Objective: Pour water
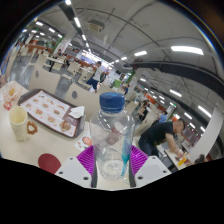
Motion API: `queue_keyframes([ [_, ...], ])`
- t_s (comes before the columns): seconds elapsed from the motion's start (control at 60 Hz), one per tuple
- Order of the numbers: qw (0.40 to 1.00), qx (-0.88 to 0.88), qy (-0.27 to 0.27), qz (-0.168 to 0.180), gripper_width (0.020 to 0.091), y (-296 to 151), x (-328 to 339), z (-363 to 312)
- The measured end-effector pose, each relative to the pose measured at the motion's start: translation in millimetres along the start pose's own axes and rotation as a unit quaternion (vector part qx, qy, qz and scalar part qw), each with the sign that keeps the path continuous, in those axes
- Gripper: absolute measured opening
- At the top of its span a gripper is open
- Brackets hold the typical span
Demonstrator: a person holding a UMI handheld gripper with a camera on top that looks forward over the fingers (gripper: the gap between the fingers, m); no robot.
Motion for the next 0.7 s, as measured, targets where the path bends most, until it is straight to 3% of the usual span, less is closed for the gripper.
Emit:
queue_keyframes([
  [0.15,0.977,0.205,0.044,0.024,0.0427,-70.6,-6.5,-33.1],
  [0.3,0.912,0.404,0.060,0.039,0.0427,-107.4,-10.7,-87.3],
  [0.583,0.751,0.657,0.054,0.044,0.0425,-109.2,-12.5,-157.0],
  [0.7,0.729,0.682,0.041,0.036,0.0424,-104.1,-13.6,-169.0],
])
Point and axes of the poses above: the point between the fingertips, and its own axes, seen from behind it with the camera up: z to the right, y down, x backward, against the way the camera looks, the point moved 3 cm from there along x, backward, against the way the camera looks, and after that the axes turned 6 degrees about z, right-handed, at the moved point
